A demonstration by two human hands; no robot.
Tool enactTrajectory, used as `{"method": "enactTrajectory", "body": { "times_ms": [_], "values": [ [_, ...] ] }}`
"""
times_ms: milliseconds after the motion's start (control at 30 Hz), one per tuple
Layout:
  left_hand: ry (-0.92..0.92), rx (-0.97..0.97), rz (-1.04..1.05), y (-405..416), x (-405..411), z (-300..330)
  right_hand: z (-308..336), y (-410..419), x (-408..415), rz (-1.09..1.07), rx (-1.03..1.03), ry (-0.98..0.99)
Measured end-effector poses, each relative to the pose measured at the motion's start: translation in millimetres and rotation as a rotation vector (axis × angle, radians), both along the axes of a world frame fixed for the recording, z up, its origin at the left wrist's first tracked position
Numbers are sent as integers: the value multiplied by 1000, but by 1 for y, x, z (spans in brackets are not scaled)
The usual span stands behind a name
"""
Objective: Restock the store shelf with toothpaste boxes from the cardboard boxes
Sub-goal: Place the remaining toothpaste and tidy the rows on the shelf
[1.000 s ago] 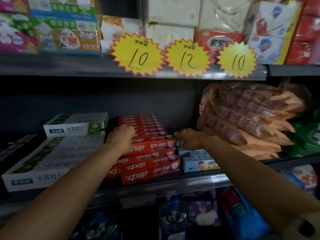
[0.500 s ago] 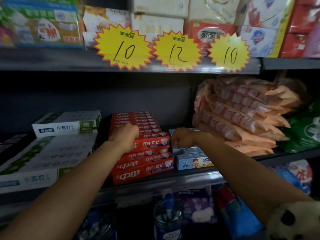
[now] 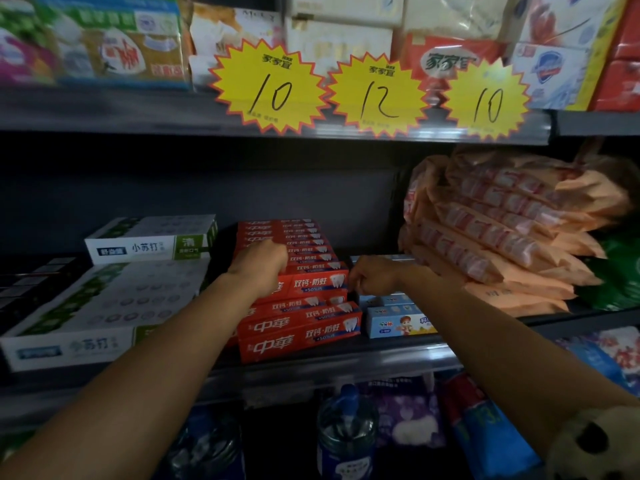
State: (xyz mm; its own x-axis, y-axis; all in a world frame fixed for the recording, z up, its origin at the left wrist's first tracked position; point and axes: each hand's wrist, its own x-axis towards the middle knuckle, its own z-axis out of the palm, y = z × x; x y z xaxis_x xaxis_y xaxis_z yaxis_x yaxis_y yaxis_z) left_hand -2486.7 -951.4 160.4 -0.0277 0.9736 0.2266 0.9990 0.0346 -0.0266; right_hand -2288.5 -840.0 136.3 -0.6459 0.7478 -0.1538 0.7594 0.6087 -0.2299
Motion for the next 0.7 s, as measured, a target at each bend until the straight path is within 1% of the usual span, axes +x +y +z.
{"method": "enactTrajectory", "body": {
  "times_ms": [133, 433, 600, 700],
  "values": [
    [8, 3, 3, -1, -5, -1, 0, -2, -4, 2, -12, 21],
    [-7, 35, 15, 2, -17, -8, 3, -4, -12, 4, -40, 1],
    [-27, 20, -15, 5, -23, -10, 13, 2, -10, -22, 62, -34],
    [-47, -16, -16, 5, -27, -10, 15, 4, -14, -31, 85, -59]
  ]
}}
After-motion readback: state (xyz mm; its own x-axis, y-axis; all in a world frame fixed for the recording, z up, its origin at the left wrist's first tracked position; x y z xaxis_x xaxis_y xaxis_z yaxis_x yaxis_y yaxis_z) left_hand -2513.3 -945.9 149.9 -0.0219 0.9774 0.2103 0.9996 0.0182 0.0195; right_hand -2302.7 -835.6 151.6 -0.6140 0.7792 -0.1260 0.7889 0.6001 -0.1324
